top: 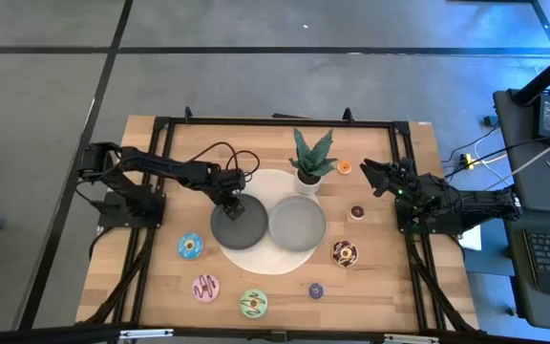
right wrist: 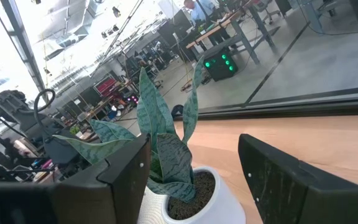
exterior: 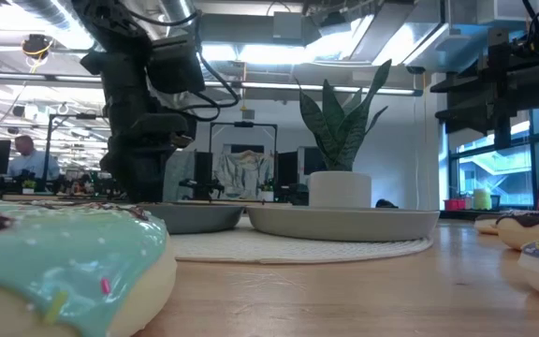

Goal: Pick & Place donuts
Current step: Put the small brown doughnut on the dark gray plate, then put the big blue doughnut on the light gray plate

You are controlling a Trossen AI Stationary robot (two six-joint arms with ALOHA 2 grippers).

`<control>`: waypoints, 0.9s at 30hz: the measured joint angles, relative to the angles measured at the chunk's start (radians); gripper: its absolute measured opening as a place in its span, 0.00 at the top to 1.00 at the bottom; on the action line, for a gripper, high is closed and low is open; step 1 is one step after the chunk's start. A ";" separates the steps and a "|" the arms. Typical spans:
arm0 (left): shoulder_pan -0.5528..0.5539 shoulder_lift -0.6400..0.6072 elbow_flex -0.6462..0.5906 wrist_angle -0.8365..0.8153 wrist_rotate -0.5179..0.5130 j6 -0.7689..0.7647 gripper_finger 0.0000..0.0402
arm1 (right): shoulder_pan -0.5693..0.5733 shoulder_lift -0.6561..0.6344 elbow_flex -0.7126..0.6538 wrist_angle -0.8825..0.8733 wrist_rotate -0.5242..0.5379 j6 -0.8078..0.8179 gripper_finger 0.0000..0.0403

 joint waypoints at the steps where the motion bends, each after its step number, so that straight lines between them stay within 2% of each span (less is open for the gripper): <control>1: 0.000 0.000 0.000 -0.001 0.000 0.002 0.57 | 0.000 0.000 0.000 0.000 0.000 0.000 0.39; 10: 0.000 -0.001 0.094 -0.038 -0.015 0.050 0.57 | 0.000 0.000 0.000 0.000 0.000 -0.001 0.39; 17: -0.028 -0.046 0.199 -0.349 -0.066 0.085 0.57 | 0.000 0.000 0.000 0.000 0.000 0.002 0.39; 22: -0.106 -0.138 0.206 -0.493 -0.025 -0.061 0.57 | 0.000 0.000 0.000 0.000 0.000 0.000 0.39; 27: -0.230 -0.211 0.193 -0.638 -0.047 -0.282 0.56 | 0.000 0.000 0.000 0.000 0.000 0.000 0.39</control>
